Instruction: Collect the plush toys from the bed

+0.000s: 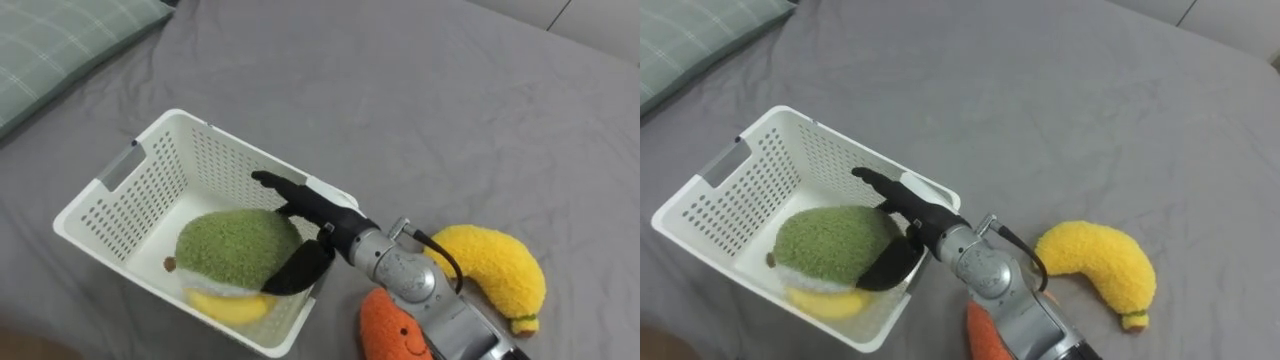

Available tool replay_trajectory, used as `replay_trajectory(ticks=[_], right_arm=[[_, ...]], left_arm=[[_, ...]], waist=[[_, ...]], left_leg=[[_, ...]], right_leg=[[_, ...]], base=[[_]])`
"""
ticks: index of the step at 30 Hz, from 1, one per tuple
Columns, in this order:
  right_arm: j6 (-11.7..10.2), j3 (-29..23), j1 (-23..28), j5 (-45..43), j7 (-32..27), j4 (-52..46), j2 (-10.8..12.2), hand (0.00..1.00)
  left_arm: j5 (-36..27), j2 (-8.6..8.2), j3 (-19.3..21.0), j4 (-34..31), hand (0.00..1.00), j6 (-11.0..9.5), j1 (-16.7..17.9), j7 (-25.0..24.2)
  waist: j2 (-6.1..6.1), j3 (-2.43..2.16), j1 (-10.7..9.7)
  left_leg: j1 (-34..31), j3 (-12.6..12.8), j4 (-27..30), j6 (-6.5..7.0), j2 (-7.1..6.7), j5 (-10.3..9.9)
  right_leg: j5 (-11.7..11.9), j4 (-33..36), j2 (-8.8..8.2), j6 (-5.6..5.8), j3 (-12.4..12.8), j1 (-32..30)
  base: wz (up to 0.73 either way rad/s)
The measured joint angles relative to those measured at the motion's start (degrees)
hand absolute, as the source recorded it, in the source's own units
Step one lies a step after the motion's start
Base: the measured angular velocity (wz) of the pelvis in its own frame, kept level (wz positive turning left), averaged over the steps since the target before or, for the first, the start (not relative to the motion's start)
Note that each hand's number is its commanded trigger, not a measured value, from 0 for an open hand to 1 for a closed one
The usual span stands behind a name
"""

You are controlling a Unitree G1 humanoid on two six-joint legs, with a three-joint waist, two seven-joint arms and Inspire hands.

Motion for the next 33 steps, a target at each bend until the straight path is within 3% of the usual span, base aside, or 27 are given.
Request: replay_trajectory(ticks=[5,10,18,22,25,28,33], right_arm=[[-0.01,-0.03,0.00,-0.09,0.02,0.00,0.03,0.00],[-0.01,-0.39,-0.04,-0.05,-0.36,-0.06,0.05,0.00],[-0.80,-5.34,-0.22,0.64,-2.75,-1.20,-0.15,0.00],[-2.61,-6.76,-0.22,0.64,-2.98,-1.93,-0.29,0.00],[-2.82,-8.35,0.00,0.54,-4.00,-3.78,-0.51,0.00],[-2.83,-9.95,0.43,0.62,-6.29,-4.78,-1.08,0.00],[-3.21,-13.51,0.76,2.65,-10.27,-4.68,-1.44,0.00]], left_arm=[[-0.04,0.01,0.01,0.01,0.00,-0.04,0.07,0.00],[0.02,0.03,0.02,0.00,0.00,0.00,0.46,-0.18],[-0.11,-0.15,0.18,0.15,0.00,-0.45,0.90,-0.52],[-0.08,-0.27,0.32,0.89,0.00,-1.04,0.90,0.02],[0.20,-0.77,2.54,1.42,0.00,-1.22,1.03,0.19],[0.15,-0.95,4.12,1.44,0.00,-1.10,1.37,0.72],[0.04,-1.18,5.16,1.46,0.00,-0.94,2.34,0.99]], waist=[[0.05,0.04,-0.07],[0.21,0.14,-1.37],[1.04,0.33,-2.09],[1.63,0.25,-2.92],[2.04,0.20,-3.41],[2.39,-0.25,-3.58],[3.35,-0.34,-5.93]], left_leg=[[0.05,-0.02,0.01,0.00,-0.01,0.00],[-0.01,-0.57,0.06,0.06,-0.09,0.04],[0.66,-0.43,0.04,0.07,-0.13,0.05],[0.67,-0.40,0.04,0.08,-0.13,0.10],[0.74,-0.12,-0.01,0.09,-0.06,0.12],[1.17,0.16,-0.05,0.11,-0.09,0.14],[2.12,0.09,-0.01,0.18,-0.05,0.18]], right_leg=[[0.00,0.00,-0.02,0.01,-0.15,0.06],[-0.04,-0.01,-0.23,0.06,-1.43,0.37],[-0.05,-0.01,-0.22,0.08,-1.22,0.95],[-0.05,-0.01,-0.21,0.08,-1.17,0.99],[-0.05,-0.01,-0.21,0.08,-0.91,0.89],[-0.05,0.00,-0.22,0.08,-0.36,1.11],[-0.17,0.03,-0.36,0.28,0.07,2.13]], base=[[0.00],[0.06],[0.00],[0.00],[-0.04],[-0.06],[0.00]])
